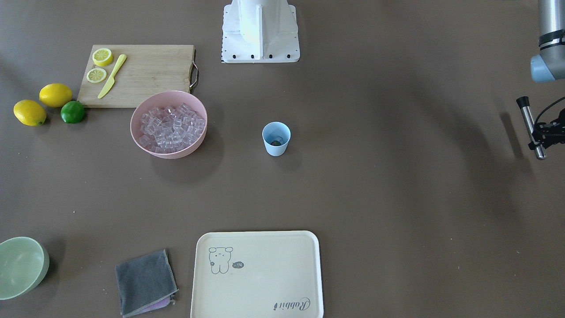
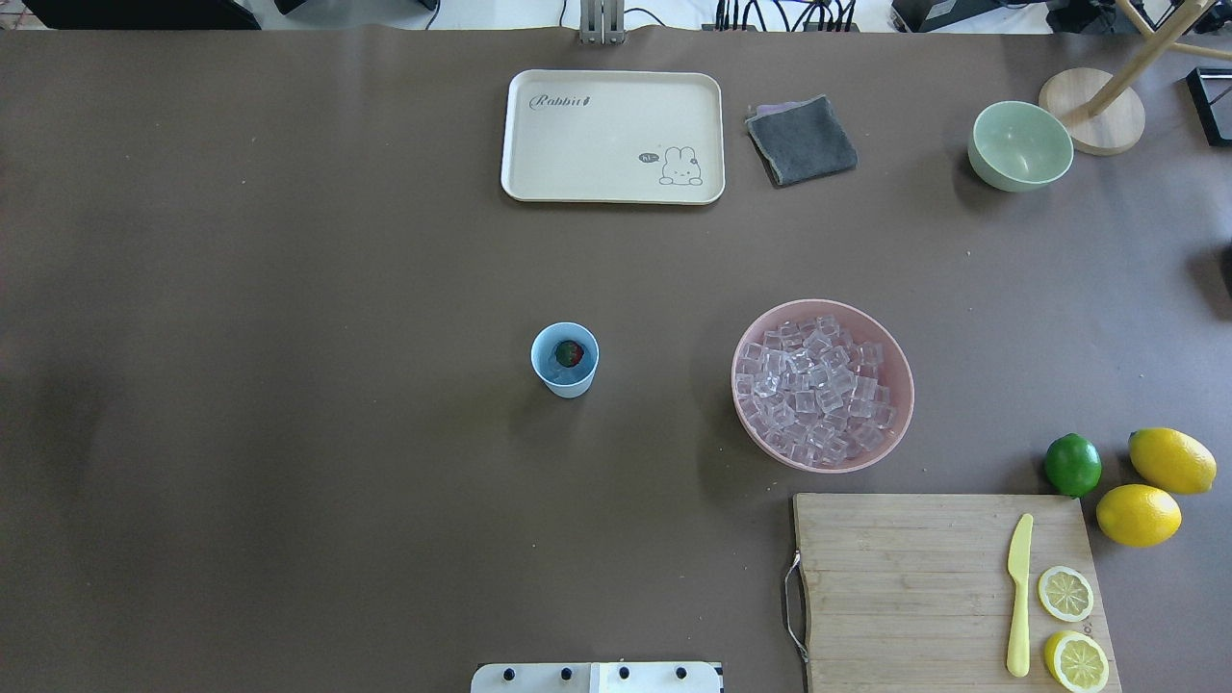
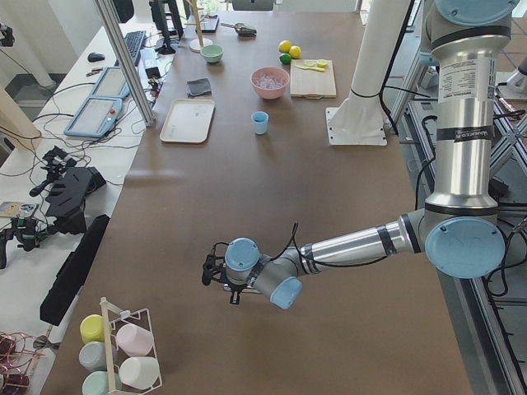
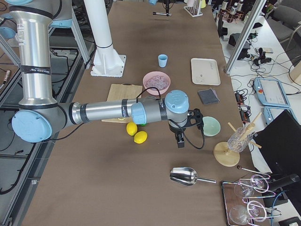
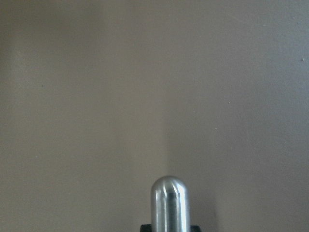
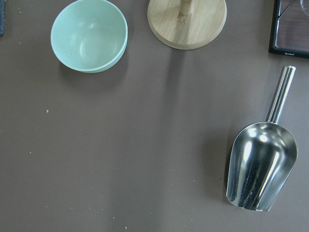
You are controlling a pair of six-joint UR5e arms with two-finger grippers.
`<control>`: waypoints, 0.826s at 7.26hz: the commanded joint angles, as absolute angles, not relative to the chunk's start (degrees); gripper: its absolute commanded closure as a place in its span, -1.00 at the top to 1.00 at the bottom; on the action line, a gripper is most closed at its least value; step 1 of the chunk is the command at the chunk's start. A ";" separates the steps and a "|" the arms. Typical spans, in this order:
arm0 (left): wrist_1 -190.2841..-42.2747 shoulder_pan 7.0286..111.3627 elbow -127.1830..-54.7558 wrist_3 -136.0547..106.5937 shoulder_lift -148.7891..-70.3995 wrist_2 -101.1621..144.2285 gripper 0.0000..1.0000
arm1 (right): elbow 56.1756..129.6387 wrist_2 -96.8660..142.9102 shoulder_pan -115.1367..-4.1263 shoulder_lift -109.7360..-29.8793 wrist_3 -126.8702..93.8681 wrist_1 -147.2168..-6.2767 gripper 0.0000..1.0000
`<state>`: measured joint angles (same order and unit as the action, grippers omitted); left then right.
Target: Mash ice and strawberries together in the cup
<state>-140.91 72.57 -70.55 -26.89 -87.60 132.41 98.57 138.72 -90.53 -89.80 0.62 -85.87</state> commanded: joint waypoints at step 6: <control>-117.09 76.26 -85.90 -19.21 -91.58 136.67 0.98 | 98.79 138.78 -90.44 -90.18 0.70 -85.87 1.00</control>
